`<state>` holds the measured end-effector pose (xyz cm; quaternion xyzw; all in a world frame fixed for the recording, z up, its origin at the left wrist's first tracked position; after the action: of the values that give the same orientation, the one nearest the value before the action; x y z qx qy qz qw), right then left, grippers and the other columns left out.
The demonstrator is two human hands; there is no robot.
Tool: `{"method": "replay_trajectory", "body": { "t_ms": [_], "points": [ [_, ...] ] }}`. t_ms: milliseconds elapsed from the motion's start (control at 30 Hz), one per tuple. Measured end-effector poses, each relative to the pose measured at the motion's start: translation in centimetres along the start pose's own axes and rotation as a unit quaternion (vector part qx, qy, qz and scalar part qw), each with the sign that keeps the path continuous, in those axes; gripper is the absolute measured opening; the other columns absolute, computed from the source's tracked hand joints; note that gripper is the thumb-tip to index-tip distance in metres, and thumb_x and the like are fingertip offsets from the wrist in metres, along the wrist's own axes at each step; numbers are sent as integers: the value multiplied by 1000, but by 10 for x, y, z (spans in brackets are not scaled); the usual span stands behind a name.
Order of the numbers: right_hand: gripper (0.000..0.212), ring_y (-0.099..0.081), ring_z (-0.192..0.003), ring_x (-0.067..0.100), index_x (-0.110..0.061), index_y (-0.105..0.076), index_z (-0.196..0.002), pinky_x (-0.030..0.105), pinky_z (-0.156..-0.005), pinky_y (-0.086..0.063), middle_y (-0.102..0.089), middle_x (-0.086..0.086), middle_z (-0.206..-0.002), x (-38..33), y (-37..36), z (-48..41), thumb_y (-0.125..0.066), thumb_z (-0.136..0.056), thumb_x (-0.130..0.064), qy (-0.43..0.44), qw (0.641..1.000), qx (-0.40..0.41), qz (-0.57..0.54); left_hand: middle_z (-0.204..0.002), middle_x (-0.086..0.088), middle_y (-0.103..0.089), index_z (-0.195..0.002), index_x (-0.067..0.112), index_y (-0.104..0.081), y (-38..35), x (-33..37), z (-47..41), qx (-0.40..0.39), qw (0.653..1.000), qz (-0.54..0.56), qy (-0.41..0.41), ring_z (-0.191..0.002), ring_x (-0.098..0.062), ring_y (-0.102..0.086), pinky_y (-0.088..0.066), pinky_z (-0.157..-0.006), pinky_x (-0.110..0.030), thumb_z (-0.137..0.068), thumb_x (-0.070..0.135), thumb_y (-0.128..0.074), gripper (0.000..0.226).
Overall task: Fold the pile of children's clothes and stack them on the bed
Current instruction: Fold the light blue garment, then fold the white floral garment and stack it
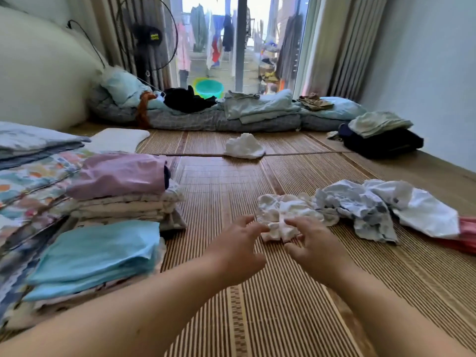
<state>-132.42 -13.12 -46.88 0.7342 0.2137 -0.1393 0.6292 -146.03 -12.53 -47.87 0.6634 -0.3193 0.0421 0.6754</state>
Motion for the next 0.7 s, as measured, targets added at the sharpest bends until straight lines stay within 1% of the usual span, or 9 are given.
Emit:
{"method": "replay_trajectory", "body": {
  "t_ms": [133, 233, 300, 333, 400, 467, 533, 600, 700],
  "points": [
    [57, -40, -134, 13, -34, -41, -141, 37, -109, -37, -37, -8, -149, 67, 3, -9, -59, -87, -32, -44, 998, -15, 53, -156, 8, -23, -144, 37, -34, -55, 31, -56, -36, 998, -53, -5, -142, -17, -26, -31, -112, -38, -84, 32, -61, 66],
    [51, -42, -131, 18, -33, -43, -138, 43, -108, -35, -37, -4, -147, 107, -10, -13, -53, -88, -35, -89, 991, -52, 89, -158, 6, -21, -148, 35, -27, -87, 18, -100, -59, 989, -128, 35, -143, -20, -25, -32, -114, -43, -84, 32, -64, 74],
    [46, -42, -130, 19, -32, -47, -135, 44, -107, -33, -39, -2, -145, 124, -24, -14, -51, -90, -39, -97, 985, -89, 107, -156, 5, -25, -148, 33, -27, -99, 6, -123, -71, 982, -171, 49, -140, -22, -31, -34, -112, -45, -87, 28, -60, 69],
    [45, -42, -130, 19, -32, -48, -134, 44, -106, -32, -40, -2, -144, 130, -27, -15, -51, -90, -40, -96, 986, -94, 103, -152, 4, -33, -145, 31, -33, -100, 3, -132, -65, 978, -193, 41, -134, -21, -39, -40, -108, -43, -89, 23, -57, 61],
    [44, -43, -128, 19, -32, -49, -133, 44, -107, -33, -42, -3, -142, 135, -29, -19, -51, -90, -38, -90, 988, -89, 89, -134, 1, -53, -134, 28, -43, -95, 0, -143, -50, 968, -245, 26, -111, -19, -54, -52, -90, -36, -93, 19, -47, 42],
    [46, -44, -126, 18, -33, -47, -135, 44, -107, -34, -45, -5, -139, 134, -30, -21, -52, -89, -36, -83, 990, -86, 73, -119, 0, -61, -128, 31, -45, -89, -3, -147, -47, 964, -262, 19, -95, -16, -59, -55, -77, -31, -98, 25, -41, 32],
    [50, -46, -125, 16, -35, -44, -137, 44, -108, -35, -47, -7, -139, 129, -30, -21, -55, -88, -36, -76, 992, -85, 46, -110, 4, -62, -126, 35, -47, -81, 1, -144, -55, 978, -201, 25, -82, -9, -60, -53, -64, -23, -98, 32, -44, 28],
    [60, -46, -127, 14, -37, -39, -140, 45, -109, -35, -47, -8, -140, 116, -23, -20, -62, -85, -39, -62, 996, -69, -1, -101, 7, -60, -121, 35, -49, -71, 16, -134, -73, 995, -63, 26, -68, -5, -58, -46, -52, -16, -95, 28, -53, 27],
    [80, -47, -126, 13, -37, -33, -143, 42, -107, -39, -52, -11, -136, 76, 7, -15, -72, -74, -51, -12, 994, -1, -105, -85, 5, -62, -115, 35, -51, -40, 57, -108, -88, 991, 100, 1, -61, -7, -61, -46, -51, -18, -91, 13, -58, 33]
  ]
}}
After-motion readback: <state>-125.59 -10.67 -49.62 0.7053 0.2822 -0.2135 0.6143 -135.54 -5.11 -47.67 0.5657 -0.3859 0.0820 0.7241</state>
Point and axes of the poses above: each hand's wrist, its own z-axis away from the middle knuckle, its own y-axis out of the back of the hand, x = y × z, the point moved 10 cm from there along -z, towards the middle knuckle
